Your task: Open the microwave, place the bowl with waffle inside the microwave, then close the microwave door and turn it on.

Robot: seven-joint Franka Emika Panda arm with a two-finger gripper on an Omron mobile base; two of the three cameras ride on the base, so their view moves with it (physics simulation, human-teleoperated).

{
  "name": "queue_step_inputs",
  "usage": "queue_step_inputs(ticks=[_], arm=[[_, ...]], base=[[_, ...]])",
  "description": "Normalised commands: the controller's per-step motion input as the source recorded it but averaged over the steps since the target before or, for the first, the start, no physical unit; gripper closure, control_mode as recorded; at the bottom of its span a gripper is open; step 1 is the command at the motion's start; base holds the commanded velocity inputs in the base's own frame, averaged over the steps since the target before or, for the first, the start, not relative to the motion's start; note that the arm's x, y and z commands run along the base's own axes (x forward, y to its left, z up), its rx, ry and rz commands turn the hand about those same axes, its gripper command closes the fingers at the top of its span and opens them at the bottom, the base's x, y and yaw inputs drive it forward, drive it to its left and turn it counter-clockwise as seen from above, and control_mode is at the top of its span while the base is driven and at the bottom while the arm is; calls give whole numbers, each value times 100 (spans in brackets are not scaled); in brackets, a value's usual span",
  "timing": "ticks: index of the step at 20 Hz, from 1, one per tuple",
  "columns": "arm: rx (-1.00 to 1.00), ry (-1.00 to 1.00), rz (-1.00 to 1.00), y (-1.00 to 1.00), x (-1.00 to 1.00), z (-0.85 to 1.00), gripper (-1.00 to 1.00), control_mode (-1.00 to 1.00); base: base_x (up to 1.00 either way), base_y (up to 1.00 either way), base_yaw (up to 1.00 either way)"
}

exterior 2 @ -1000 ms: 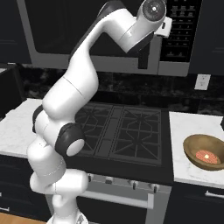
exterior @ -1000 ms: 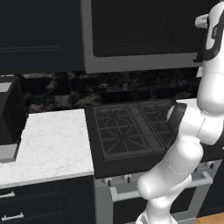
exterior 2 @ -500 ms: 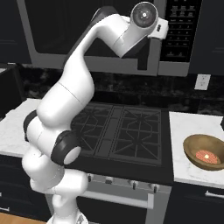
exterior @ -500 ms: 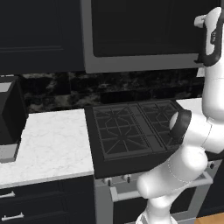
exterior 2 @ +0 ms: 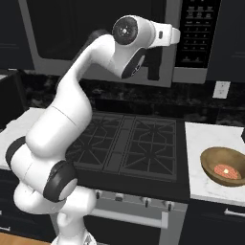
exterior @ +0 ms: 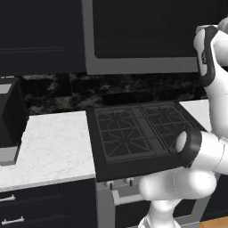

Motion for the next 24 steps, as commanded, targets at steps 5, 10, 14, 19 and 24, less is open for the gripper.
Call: queue_step_inputs(ticks=[5,10,14,19,24], arm=[[-6,9,-21,0,-23,0,100,-100],[13,-1,-27,0,-60,-5,100,-100],[22,-6,-26,0,-74,-5,100,-100],[10,-10,-26,0,-83,-4,100,-100],[4,-9,-2,8,-89,-4,100,-100]], base=[[0,0,0],[0,0,0],[0,0,0],[0,0,0],[0,0,0]])
